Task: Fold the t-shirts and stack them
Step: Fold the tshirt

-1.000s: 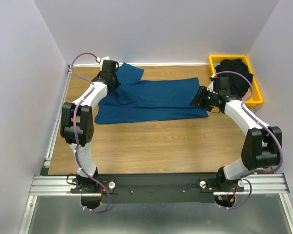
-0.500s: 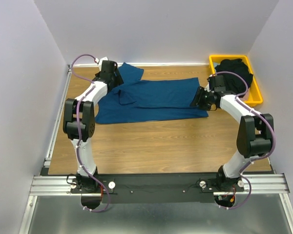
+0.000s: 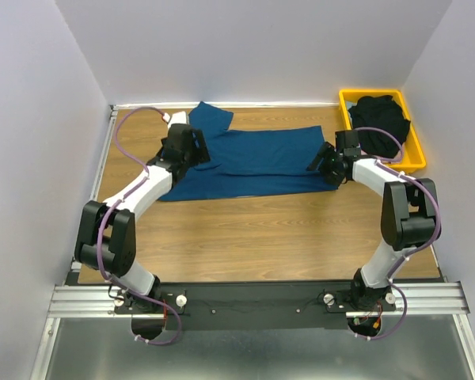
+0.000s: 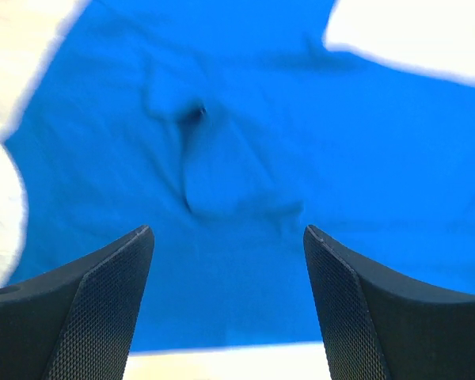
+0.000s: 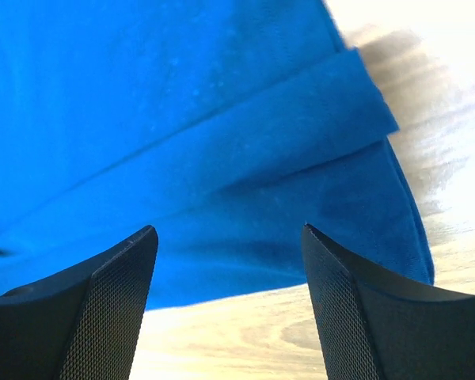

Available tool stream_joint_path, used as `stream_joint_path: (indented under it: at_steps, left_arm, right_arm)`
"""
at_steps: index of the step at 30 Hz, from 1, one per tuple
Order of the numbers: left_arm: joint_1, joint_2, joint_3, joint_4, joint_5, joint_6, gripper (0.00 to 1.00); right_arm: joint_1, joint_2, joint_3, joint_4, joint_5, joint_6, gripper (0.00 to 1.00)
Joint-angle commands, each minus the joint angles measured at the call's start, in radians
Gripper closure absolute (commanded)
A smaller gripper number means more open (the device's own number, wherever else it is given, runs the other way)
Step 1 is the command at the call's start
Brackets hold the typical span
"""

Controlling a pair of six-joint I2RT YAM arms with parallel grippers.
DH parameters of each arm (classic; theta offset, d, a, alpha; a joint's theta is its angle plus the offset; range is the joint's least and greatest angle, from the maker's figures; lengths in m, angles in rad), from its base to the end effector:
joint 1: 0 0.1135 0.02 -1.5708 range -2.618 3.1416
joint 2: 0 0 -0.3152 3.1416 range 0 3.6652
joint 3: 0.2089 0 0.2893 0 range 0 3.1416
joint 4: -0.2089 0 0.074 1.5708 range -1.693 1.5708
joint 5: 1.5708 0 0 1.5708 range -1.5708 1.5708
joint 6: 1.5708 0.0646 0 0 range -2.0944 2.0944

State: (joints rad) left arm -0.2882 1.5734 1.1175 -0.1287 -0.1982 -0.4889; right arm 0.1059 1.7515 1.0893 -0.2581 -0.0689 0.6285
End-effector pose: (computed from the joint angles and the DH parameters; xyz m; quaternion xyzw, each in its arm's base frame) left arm 0.4023 -0.1060 0.2822 -0.1344 0.8674 -0.0978 0.4689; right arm 0.4177 0.0489 0.1867 0.2340 0.9177 0.1451 0.2864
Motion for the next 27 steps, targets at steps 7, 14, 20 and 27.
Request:
stream_joint_path:
  at_steps: [7,14,20,27]
  left_arm:
    - [-0.014,0.01,-0.173,0.092,0.029,0.098,0.16]
    - [-0.012,0.077,-0.176,0.034,0.037,0.099,0.16]
    - [-0.014,0.085,-0.206,0.008,0.039,0.09,0.16]
    - [-0.014,0.097,-0.225,-0.023,0.036,0.09,0.16]
  right_arm:
    - [0.008,0.019,-0.052,0.161,0.052,0.246,0.2]
    - [0.008,0.052,-0.051,0.178,0.049,0.272,0.2]
    - [0.008,0.071,-0.045,0.183,0.061,0.275,0.2]
    - [0.008,0.106,-0.006,0.184,0.06,0.28,0.2]
